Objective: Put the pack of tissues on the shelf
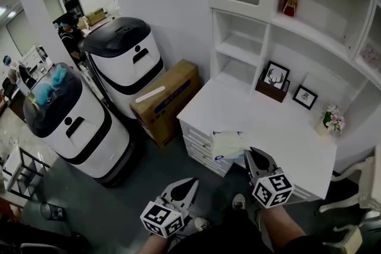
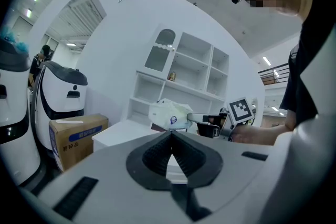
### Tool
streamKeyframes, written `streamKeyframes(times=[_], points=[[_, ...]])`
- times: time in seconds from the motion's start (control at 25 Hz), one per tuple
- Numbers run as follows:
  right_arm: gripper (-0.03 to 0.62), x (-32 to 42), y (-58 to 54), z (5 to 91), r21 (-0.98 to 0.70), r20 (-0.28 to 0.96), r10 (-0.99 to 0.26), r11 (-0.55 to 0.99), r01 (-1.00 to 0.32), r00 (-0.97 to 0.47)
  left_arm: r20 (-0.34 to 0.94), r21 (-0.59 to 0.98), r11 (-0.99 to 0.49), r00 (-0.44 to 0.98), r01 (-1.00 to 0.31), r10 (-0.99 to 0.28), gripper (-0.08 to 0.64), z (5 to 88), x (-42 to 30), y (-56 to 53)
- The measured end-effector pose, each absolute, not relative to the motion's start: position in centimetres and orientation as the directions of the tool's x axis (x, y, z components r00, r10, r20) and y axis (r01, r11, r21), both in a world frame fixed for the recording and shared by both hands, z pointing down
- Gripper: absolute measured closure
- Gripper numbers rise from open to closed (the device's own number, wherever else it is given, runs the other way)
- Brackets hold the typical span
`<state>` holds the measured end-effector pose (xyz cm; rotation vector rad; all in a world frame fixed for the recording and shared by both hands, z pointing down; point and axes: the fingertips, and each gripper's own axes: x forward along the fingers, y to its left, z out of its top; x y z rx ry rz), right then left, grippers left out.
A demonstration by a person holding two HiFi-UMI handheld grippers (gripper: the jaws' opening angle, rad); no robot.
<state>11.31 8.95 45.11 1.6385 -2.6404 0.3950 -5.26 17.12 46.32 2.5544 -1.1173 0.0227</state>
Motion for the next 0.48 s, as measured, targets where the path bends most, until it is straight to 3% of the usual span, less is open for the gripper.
streamKeyframes(times=[0.48], points=[[0.586,9.7,9.3,44.9,-0.213,0.140,-0.880,0.420,-0.882,-0.453,0.139,0.322,-0.613,0.677,-0.721,-0.723,0.555,46.2,-7.2,17.6]])
